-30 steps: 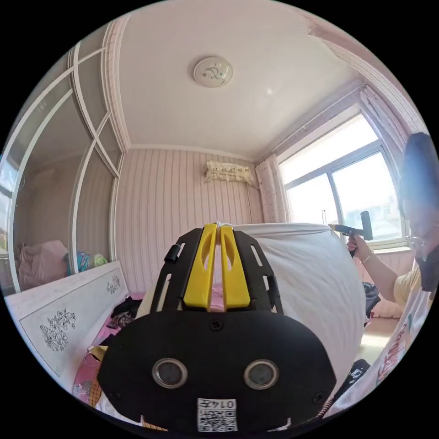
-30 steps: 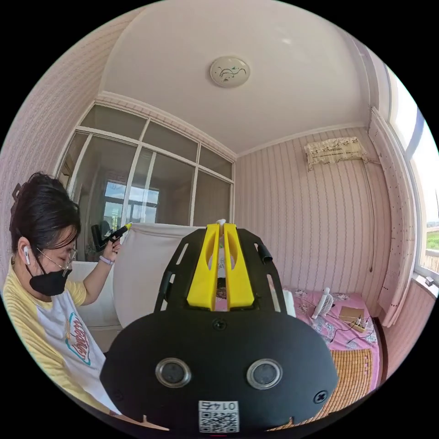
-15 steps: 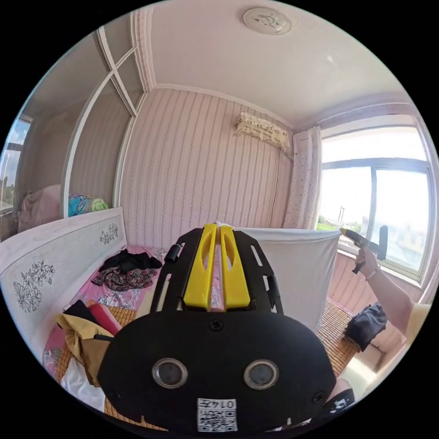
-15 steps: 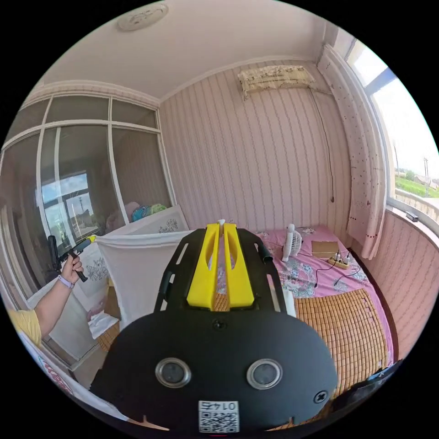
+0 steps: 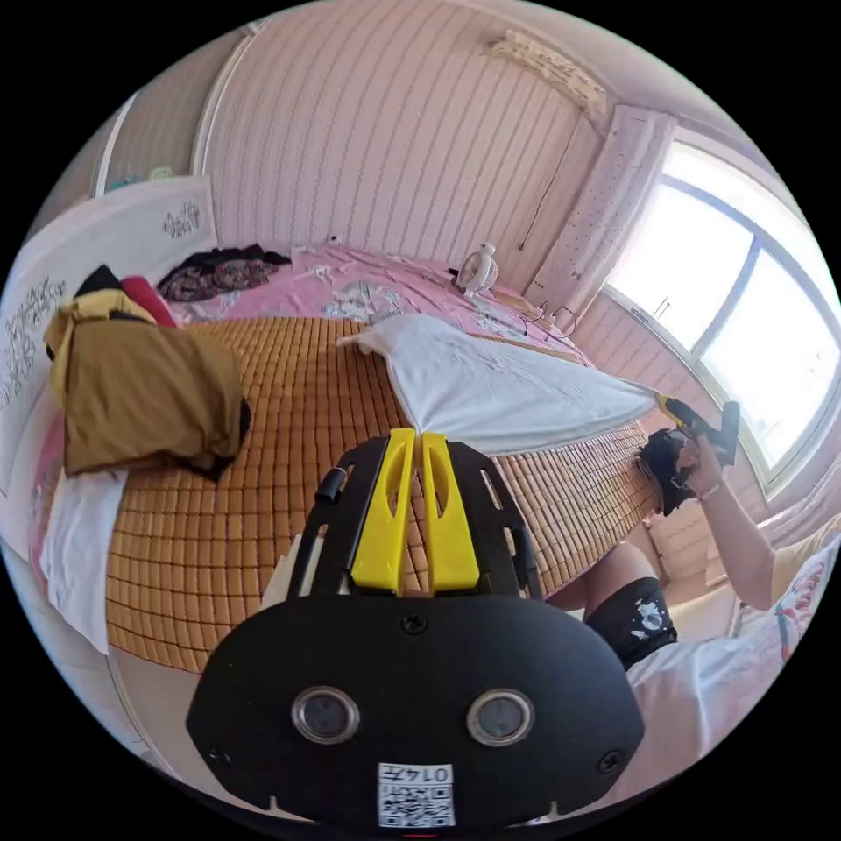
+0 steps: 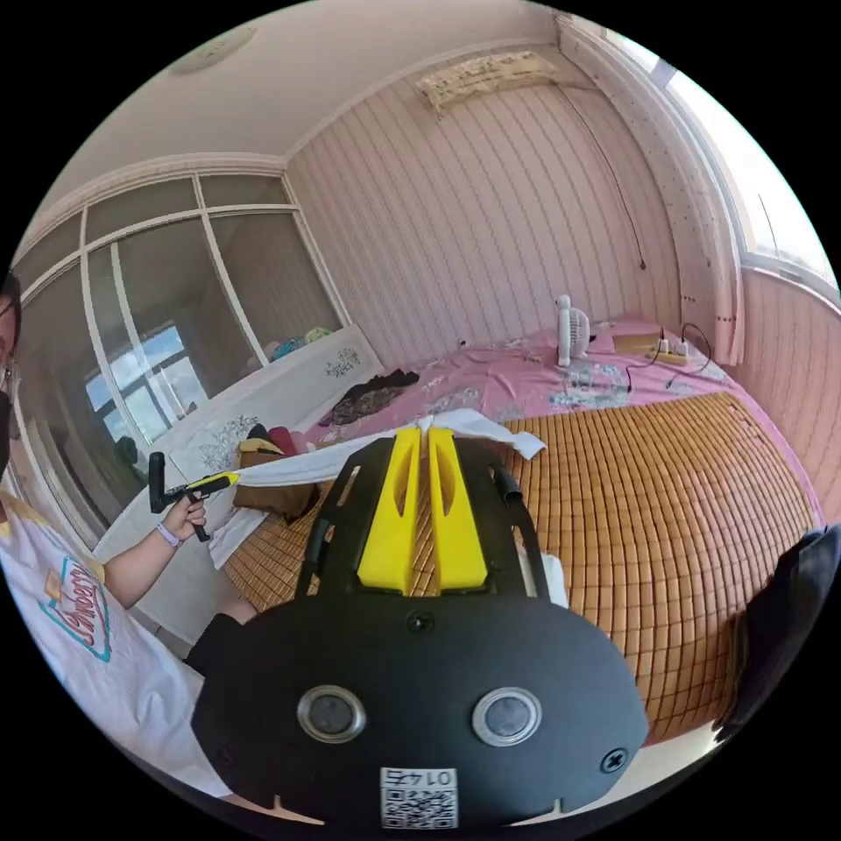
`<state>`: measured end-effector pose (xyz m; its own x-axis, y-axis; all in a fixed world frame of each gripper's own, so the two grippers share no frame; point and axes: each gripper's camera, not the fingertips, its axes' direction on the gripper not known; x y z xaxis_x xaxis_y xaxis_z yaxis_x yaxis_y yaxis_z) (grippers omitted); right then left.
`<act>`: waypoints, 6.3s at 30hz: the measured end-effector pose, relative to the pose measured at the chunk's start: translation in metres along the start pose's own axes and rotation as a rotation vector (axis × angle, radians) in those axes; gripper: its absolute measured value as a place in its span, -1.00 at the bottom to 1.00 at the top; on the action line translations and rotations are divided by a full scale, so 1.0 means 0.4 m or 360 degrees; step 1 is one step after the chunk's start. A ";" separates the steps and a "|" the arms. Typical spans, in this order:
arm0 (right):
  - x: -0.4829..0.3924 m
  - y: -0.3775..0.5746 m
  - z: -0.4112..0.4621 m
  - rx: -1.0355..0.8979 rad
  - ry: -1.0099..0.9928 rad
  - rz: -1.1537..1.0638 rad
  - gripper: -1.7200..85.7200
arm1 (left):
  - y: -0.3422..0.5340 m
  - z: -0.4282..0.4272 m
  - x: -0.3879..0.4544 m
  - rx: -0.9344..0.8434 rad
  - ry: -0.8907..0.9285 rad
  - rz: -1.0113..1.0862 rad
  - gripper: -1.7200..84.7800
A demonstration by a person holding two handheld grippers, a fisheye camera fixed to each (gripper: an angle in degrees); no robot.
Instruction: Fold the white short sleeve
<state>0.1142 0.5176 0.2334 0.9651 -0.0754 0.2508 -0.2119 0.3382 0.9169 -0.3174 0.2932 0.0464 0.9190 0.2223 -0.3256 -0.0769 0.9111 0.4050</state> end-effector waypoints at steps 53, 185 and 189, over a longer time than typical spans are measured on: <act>0.123 0.021 0.821 -0.1160 0.0025 -0.0126 -0.87 | -0.225 0.488 -0.430 -0.0449 0.0114 -0.0171 -0.91; 0.233 -0.397 1.046 -0.0923 0.0864 0.0545 -0.80 | -0.864 1.252 0.116 -0.0729 0.0665 0.0072 -0.94; 0.269 -0.379 1.060 -0.0993 0.0867 0.0545 -0.80 | -0.913 1.386 0.269 -0.0810 0.0630 0.0270 -0.88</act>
<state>0.1850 0.0604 0.2532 0.8373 0.5253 0.1519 -0.5327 0.7209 0.4433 0.0240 -0.2082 0.3373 0.6743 0.3993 -0.6212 -0.4702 0.8808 0.0558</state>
